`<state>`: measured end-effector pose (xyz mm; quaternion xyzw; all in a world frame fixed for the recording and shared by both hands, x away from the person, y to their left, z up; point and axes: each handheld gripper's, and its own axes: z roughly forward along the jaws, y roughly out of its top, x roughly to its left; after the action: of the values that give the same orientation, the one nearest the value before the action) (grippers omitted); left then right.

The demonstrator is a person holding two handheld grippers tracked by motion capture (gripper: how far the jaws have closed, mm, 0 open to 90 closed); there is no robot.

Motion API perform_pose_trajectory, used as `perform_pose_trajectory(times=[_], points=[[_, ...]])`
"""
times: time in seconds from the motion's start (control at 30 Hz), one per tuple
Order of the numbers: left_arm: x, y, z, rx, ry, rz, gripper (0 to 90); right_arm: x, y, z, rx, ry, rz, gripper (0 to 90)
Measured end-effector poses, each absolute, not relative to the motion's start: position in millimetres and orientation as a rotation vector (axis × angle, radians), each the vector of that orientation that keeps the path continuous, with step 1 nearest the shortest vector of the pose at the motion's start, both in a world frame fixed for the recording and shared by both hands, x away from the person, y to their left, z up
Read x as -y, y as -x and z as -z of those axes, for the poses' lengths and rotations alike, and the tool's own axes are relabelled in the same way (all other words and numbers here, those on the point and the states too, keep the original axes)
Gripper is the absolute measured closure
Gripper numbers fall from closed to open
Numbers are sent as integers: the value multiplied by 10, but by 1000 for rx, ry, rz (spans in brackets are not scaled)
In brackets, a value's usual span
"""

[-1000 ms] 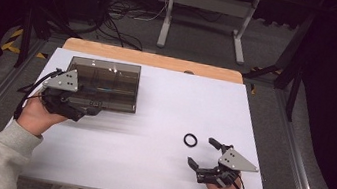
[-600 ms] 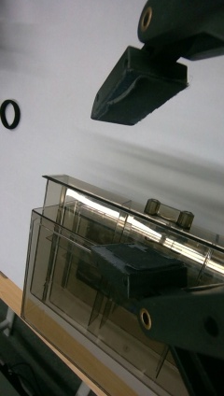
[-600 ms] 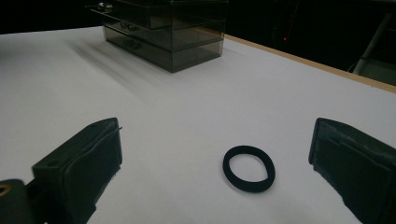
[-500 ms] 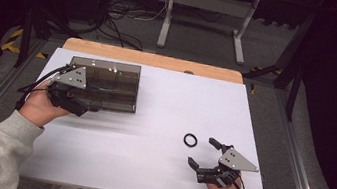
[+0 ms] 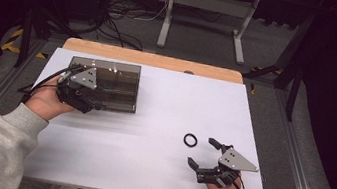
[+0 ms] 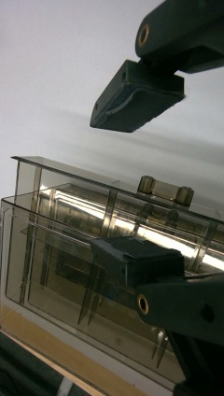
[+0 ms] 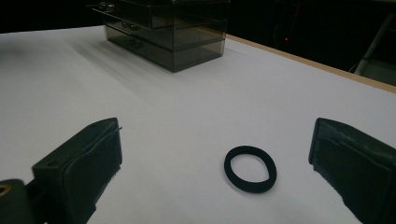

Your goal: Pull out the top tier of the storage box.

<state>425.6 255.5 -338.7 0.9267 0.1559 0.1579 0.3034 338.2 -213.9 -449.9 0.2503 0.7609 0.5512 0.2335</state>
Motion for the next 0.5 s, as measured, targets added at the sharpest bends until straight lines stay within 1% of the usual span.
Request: perform_pose_trajectory(times=[0.17, 0.3, 0.5], points=[[-2506, -4313, 3446, -410, -2485, -395, 375, 2139, -3381, 4499, -2091, -688, -1509, 29], [-2493, -4351, 3483, -407, -2541, -387, 426, 2139, -3380, 4498, -2093, -686, -1510, 29], [-2492, -4374, 3510, -395, -2584, -378, 469, 2136, -3383, 4500, -2098, -679, -1510, 30]])
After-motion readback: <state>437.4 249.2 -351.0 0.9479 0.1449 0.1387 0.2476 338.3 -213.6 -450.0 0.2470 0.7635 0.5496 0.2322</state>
